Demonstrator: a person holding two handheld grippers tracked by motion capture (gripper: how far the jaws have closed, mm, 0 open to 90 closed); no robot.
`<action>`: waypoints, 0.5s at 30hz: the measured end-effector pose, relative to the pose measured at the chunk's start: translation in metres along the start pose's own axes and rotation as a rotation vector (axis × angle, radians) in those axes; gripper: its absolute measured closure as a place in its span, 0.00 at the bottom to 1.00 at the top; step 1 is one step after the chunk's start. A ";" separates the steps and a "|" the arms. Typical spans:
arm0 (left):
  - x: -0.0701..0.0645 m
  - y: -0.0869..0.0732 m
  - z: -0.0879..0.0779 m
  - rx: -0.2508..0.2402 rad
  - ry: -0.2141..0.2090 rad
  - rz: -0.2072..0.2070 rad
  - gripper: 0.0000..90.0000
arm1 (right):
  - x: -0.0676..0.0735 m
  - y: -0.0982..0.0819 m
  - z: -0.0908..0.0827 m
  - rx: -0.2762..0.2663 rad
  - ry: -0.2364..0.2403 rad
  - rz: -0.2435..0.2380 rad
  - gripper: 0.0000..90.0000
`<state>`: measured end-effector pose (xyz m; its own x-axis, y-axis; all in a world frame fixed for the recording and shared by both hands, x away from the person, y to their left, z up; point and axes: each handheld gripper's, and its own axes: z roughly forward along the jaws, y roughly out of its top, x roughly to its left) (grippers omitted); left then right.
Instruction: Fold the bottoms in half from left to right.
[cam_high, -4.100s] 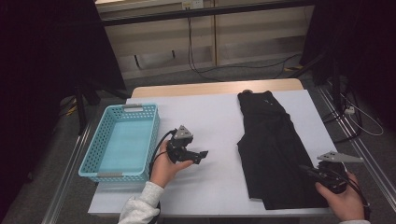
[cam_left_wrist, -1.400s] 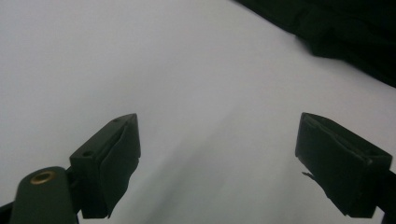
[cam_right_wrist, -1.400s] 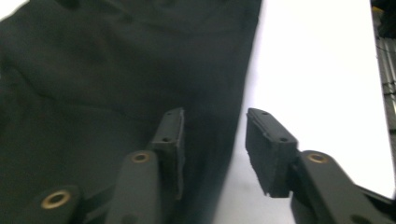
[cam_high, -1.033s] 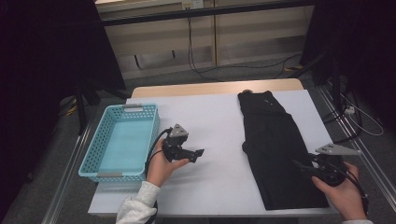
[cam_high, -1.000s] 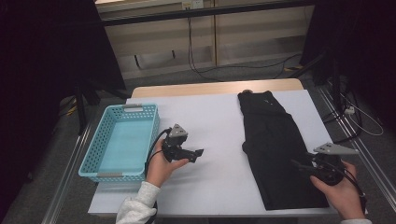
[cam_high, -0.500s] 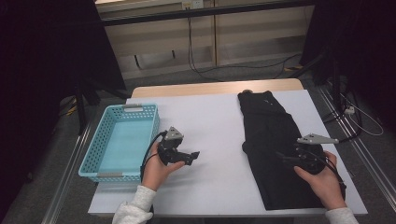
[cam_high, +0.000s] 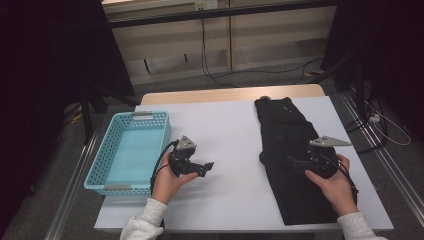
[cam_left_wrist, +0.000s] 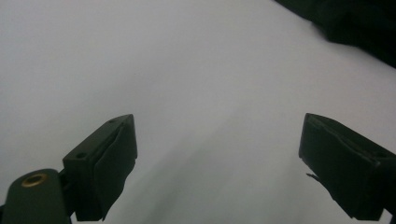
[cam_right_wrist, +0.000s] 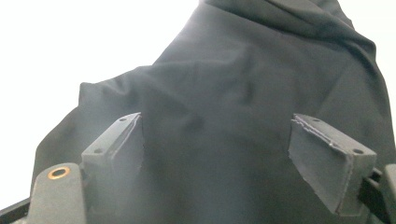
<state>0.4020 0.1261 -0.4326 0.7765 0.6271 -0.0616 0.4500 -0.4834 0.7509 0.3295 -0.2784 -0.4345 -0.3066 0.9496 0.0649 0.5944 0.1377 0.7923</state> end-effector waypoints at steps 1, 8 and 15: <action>0.000 0.000 0.000 0.003 -0.002 0.000 0.13 | 0.001 0.001 0.002 -0.006 0.001 0.000 0.21; -0.001 0.000 0.001 0.002 -0.005 -0.001 0.12 | 0.007 0.007 0.014 0.005 0.008 -0.017 0.20; -0.002 -0.001 0.004 0.008 -0.013 -0.004 0.12 | 0.012 0.012 0.024 0.015 0.015 -0.031 0.19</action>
<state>0.4015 0.1231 -0.4356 0.7803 0.6211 -0.0733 0.4564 -0.4855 0.7457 0.3515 -0.2587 -0.4386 -0.3362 0.9405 0.0497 0.5957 0.1715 0.7847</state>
